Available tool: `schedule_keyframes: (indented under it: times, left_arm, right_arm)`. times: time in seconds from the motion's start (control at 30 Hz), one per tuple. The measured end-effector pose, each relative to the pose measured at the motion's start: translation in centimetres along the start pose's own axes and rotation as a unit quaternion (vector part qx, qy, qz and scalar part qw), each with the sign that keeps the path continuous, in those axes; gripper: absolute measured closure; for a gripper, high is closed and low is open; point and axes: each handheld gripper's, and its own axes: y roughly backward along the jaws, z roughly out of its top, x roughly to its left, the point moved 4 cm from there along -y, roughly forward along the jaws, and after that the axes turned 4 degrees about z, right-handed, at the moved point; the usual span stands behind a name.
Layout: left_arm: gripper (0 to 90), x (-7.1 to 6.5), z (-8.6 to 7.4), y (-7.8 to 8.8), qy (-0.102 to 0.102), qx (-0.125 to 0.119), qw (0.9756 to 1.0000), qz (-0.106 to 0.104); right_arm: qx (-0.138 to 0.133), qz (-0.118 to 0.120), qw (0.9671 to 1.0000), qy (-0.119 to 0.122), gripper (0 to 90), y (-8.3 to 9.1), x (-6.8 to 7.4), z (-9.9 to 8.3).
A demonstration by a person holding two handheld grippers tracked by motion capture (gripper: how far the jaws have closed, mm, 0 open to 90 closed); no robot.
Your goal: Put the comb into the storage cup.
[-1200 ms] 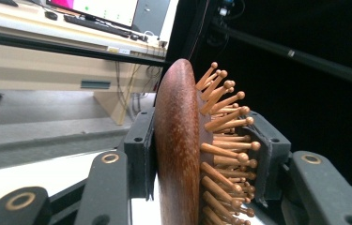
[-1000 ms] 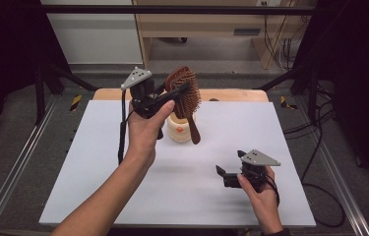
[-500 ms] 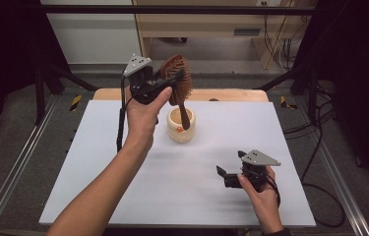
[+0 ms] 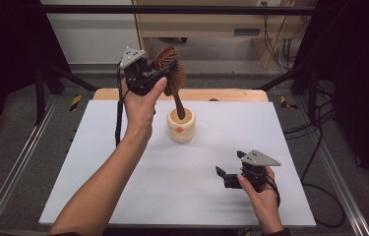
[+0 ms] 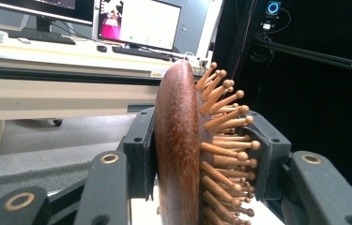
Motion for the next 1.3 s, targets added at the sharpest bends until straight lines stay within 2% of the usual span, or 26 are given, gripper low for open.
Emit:
schedule_keyframes:
  times: [0.1, 0.43, 0.6, 0.9, 1.3]
  left_arm:
    - [51.2, 0.2, -0.1, -0.4, -0.005, -0.002, 1.0000, 0.004]
    - [51.2, 1.0, -1.1, -1.8, 0.000, -0.001, 0.9999, 0.015]
    - [51.1, 1.1, -1.3, -2.1, -0.005, -0.004, 0.9998, 0.019]
    - [51.1, 1.1, -1.6, -2.4, -0.001, -0.002, 0.9999, 0.016]
    - [50.8, 2.0, -2.7, -3.2, 0.007, 0.004, 0.9996, 0.025]
  right_arm:
    - [0.000, 0.003, 1.0000, -0.001, 5.2, -0.1, 0.0, -0.1]
    - [0.007, 0.003, 1.0000, 0.006, 5.7, -0.2, 0.1, -0.2]
    - [0.011, 0.006, 0.9999, 0.005, 6.0, -0.3, 0.3, -0.2]
    - [0.006, 0.012, 0.9999, 0.001, 5.7, -0.2, 0.2, -0.1]
    - [0.013, 0.014, 0.9998, 0.007, 5.7, -0.4, 0.4, -0.2]
